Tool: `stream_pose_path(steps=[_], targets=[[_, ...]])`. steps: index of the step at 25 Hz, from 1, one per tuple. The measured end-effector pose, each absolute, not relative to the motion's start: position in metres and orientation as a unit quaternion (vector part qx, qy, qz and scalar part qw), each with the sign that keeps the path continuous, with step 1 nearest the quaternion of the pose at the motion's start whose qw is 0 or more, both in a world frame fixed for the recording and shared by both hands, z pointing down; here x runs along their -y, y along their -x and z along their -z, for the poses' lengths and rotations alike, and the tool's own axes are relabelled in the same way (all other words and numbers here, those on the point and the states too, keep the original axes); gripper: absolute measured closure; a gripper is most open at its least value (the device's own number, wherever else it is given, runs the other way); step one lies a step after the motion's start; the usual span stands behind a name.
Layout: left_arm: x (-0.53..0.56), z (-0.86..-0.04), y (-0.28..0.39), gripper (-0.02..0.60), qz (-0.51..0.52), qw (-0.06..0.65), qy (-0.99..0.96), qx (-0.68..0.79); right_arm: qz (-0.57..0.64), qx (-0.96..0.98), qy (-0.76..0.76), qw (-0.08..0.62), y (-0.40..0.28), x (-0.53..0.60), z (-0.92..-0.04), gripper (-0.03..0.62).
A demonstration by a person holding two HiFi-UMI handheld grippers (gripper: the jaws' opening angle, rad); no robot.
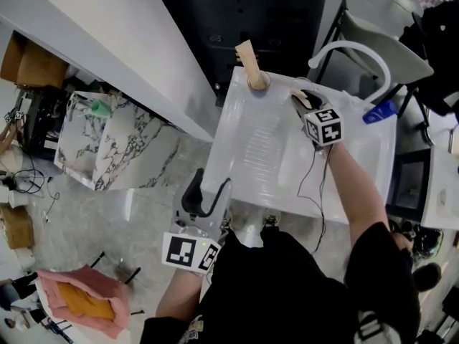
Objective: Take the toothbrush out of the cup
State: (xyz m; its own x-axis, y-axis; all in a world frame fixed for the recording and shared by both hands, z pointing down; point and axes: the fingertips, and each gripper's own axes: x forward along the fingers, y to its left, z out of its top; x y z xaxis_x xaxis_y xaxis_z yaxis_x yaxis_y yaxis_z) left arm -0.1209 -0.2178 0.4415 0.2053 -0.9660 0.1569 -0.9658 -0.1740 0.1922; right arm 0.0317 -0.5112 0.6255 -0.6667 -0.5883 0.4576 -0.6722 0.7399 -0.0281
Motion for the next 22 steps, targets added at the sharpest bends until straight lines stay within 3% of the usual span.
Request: stream_pose_path(steps=[8,22], targets=[[0.217,-0.442,0.122,0.344,-0.001,0.125,-0.767,0.629,-0.058,0.903,-0.37,0.21,-0.035,0.517,-0.611,0.556],[0.234,-0.433,0.113,0.344,0.012,0.121,-0.8,0.588,-0.012,0.914,-0.383,0.136,-0.034,0.483,-0.521,0.565]])
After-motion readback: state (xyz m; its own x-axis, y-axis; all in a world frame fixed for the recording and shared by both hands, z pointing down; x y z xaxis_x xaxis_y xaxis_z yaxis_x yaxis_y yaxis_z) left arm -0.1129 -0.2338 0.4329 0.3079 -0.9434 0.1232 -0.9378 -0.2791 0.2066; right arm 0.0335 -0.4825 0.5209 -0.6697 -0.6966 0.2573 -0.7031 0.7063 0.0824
